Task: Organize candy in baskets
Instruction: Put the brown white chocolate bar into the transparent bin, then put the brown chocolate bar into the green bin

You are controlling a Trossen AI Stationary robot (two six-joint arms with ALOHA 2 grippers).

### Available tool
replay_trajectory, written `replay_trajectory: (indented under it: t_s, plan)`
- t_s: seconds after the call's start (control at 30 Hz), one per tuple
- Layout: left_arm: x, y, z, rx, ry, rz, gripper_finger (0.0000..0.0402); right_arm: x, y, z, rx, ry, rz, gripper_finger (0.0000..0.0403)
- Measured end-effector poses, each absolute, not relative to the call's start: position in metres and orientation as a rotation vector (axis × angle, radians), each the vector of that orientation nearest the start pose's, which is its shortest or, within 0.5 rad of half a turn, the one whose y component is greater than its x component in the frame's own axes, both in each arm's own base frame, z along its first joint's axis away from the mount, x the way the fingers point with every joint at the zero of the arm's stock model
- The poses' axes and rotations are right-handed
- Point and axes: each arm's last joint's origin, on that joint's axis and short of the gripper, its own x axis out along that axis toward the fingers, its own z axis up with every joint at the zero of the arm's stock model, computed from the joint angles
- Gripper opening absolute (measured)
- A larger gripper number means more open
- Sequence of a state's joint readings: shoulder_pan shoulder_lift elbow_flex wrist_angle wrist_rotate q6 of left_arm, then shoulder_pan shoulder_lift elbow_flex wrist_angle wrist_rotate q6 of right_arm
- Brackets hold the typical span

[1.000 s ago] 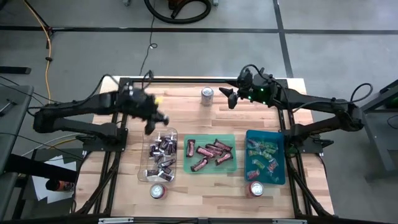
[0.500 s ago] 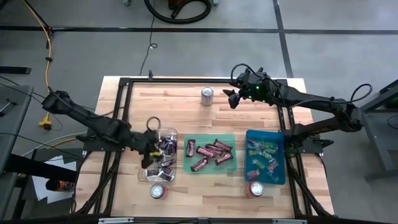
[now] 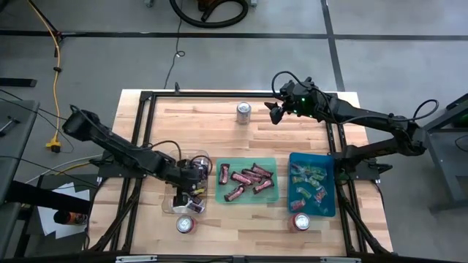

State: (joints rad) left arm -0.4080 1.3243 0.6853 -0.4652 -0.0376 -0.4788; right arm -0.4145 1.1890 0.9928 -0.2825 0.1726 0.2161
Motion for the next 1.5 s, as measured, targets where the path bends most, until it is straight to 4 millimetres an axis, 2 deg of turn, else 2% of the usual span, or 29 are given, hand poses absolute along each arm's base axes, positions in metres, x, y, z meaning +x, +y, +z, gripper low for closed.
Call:
replay_trajectory:
  t_s: [0.23, 0.43, 0.7, 0.87, 1.03, 1.2, 1.37, 1.5]
  plan:
    - [0.219, -0.091, 0.152, -0.029, 1.215, -0.056, 0.0000, 0.234, -0.108, 0.312, 0.273, 0.454, -0.630, 0.0243]
    - [0.216, -0.087, 0.148, 0.058, 1.240, 0.037, 0.0000, 0.233, -0.107, 0.311, 0.287, 0.468, -0.608, 0.0243]
    - [0.218, -0.091, 0.149, -0.091, 1.248, -0.005, 0.0007, 0.234, -0.106, 0.311, 0.295, 0.470, -0.580, 0.0243]
    - [0.221, -0.093, 0.152, -0.125, 1.237, -0.037, 0.0053, 0.234, -0.106, 0.311, 0.295, 0.469, -0.580, 0.0243]
    - [0.224, -0.094, 0.162, -0.123, 1.268, -0.033, 0.0124, 0.234, -0.106, 0.311, 0.303, 0.467, -0.582, 0.0243]
    - [0.222, -0.084, 0.182, -0.112, 1.401, -0.006, 0.0187, 0.234, -0.106, 0.311, 0.340, 0.456, -0.591, 0.0243]
    - [0.209, -0.060, 0.216, -0.171, 1.491, -0.104, 0.0223, 0.231, -0.109, 0.309, 0.468, 0.438, -0.644, 0.0243]
    - [0.193, -0.031, 0.244, -0.256, 1.349, -0.025, 0.0233, 0.217, -0.116, 0.296, 0.608, 0.537, -0.816, 0.0243]
